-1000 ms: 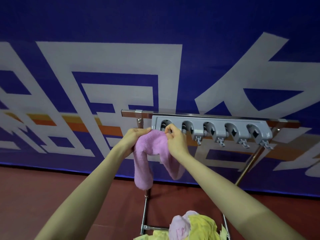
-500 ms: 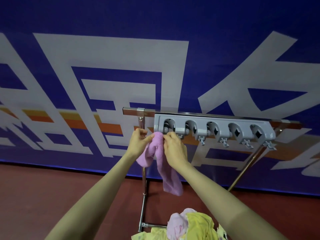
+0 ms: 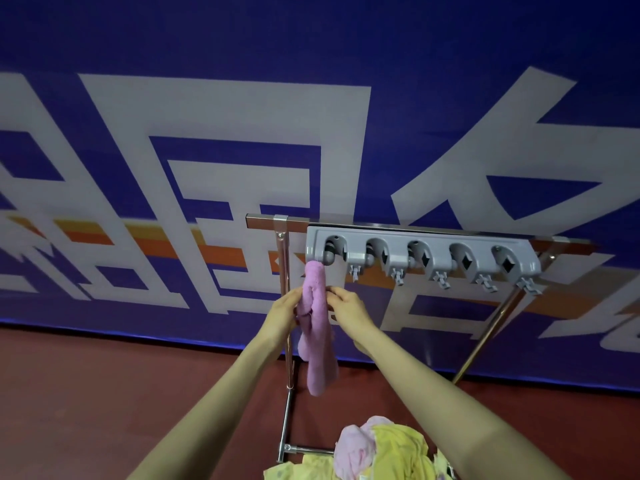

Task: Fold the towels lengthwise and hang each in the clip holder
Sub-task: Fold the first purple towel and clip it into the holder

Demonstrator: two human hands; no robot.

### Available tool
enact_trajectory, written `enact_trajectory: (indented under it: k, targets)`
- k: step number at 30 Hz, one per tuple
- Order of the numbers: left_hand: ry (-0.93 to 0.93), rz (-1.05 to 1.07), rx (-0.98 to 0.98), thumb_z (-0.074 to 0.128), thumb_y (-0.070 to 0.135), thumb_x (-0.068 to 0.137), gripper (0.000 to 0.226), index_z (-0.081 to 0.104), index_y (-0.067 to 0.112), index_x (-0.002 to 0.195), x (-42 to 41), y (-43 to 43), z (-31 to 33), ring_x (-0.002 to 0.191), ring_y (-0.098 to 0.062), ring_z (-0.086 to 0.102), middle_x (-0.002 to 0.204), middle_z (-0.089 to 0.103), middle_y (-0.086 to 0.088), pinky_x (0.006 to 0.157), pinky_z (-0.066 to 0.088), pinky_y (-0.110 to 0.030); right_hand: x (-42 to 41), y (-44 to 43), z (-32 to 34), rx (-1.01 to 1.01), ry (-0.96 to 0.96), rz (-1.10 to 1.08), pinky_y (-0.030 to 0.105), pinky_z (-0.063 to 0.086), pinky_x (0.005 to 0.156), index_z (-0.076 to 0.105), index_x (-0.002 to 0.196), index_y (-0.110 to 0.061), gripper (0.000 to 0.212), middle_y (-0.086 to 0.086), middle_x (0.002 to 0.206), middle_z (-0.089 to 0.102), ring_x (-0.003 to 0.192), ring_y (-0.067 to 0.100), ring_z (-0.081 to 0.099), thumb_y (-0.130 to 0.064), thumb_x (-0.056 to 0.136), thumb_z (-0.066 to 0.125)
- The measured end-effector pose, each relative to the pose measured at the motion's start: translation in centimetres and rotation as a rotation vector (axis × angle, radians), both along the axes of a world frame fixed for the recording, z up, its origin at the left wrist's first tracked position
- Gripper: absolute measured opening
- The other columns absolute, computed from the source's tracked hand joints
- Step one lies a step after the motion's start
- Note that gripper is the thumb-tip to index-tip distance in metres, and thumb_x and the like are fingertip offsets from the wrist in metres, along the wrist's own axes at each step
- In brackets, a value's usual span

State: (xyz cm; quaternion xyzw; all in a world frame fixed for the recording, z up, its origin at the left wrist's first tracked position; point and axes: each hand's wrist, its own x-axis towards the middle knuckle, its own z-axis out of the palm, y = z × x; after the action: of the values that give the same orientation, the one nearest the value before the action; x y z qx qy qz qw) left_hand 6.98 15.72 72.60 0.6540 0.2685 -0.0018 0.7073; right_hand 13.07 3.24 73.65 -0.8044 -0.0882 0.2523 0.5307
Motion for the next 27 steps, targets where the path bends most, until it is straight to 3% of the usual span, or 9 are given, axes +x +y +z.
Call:
enact_trajectory:
  k: [4, 7, 9, 13, 15, 20, 23, 27]
  targets:
    - [0.024, 0.025, 0.049, 0.041, 0.025, 0.099, 0.031, 0.066, 0.014, 0.114, -1.6, -0.5, -0.2, 0.107, -0.017, 0.061, 0.111, 0.068, -0.003, 0.089, 0.048, -0.03, -0.4, -1.6, -1.4, 0.031, 0.087, -0.011, 0.044, 0.051, 0.095, 0.073, 0.097, -0.021, 0.027, 0.001, 0.103, 0.072, 0.102, 0.021, 0.065, -0.03, 0.086, 0.049]
    - [0.112, 0.066, 0.096, 0.044, 0.02, 0.099, 0.03, 0.062, 0.005, 0.119, -3.5, -1.6, -0.9, 0.1, -0.019, 0.058, 0.109, 0.065, -0.008, 0.077, 0.046, -0.027, -1.4, -3.3, -0.9, 0.067, 0.139, -0.021, 0.031, 0.051, 0.077, 0.068, 0.085, -0.008, 0.022, 0.002, 0.087, 0.067, 0.088, 0.018, 0.06, -0.02, 0.09, 0.05]
    - [0.188, 0.06, 0.104, 0.045, 0.017, 0.098, 0.031, 0.061, 0.0, 0.119, -4.8, -2.5, -1.4, 0.096, -0.021, 0.06, 0.112, 0.066, -0.013, 0.071, 0.044, -0.026, -2.0, -5.0, -0.5, 0.083, 0.174, -0.031, 0.023, 0.048, 0.07, 0.067, 0.095, -0.009, 0.018, 0.006, 0.094, 0.067, 0.088, 0.02, 0.061, -0.012, 0.094, 0.049]
    - [0.212, 0.064, 0.106, 0.042, 0.015, 0.097, 0.031, 0.062, 0.001, 0.117, -7.1, -5.0, -1.3, 0.087, -0.017, 0.063, 0.116, 0.067, -0.016, 0.067, 0.043, -0.025, -2.6, -9.3, -0.3, 0.091, 0.197, -0.043, 0.034, 0.047, 0.092, 0.064, 0.112, -0.003, 0.024, 0.018, 0.116, 0.067, 0.105, 0.029, 0.063, -0.013, 0.094, 0.052]
    - [0.182, 0.078, 0.075, 0.041, 0.015, 0.098, 0.031, 0.062, 0.001, 0.117, -7.7, -6.7, -0.6, 0.091, -0.019, 0.063, 0.116, 0.067, -0.014, 0.07, 0.044, -0.025, -2.9, -11.9, -0.6, 0.108, 0.214, -0.072, 0.033, 0.046, 0.093, 0.064, 0.113, -0.003, 0.025, 0.017, 0.115, 0.067, 0.108, 0.028, 0.063, -0.015, 0.094, 0.053]
    - [0.055, 0.145, -0.033, 0.037, 0.01, 0.099, 0.032, 0.059, -0.003, 0.119, -8.3, -11.3, 1.8, 0.08, -0.013, 0.061, 0.106, 0.066, -0.012, 0.07, 0.047, -0.024, -4.1, -18.2, -0.2, 0.221, 0.245, -0.136, 0.037, 0.046, 0.099, 0.067, 0.099, -0.009, 0.017, 0.014, 0.109, 0.07, 0.105, 0.027, 0.065, -0.015, 0.094, 0.052]
    - [0.008, 0.163, -0.087, 0.036, 0.013, 0.1, 0.035, 0.058, -0.003, 0.121, -8.6, -13.9, 2.5, 0.097, -0.023, 0.064, 0.115, 0.066, -0.016, 0.081, 0.05, -0.029, -4.8, -21.2, 0.2, 0.298, 0.266, -0.143, 0.038, 0.047, 0.098, 0.066, 0.103, -0.006, 0.021, 0.015, 0.109, 0.07, 0.104, 0.027, 0.065, -0.015, 0.095, 0.05]
    - [-0.019, 0.146, -0.107, 0.036, 0.019, 0.101, 0.034, 0.059, 0.001, 0.119, -9.3, -16.7, 3.2, 0.107, -0.025, 0.061, 0.114, 0.066, -0.014, 0.078, 0.047, -0.027, -5.4, -23.7, 0.9, 0.369, 0.296, -0.128, 0.032, 0.05, 0.087, 0.066, 0.098, -0.009, 0.019, 0.014, 0.107, 0.07, 0.099, 0.024, 0.067, -0.016, 0.095, 0.049]
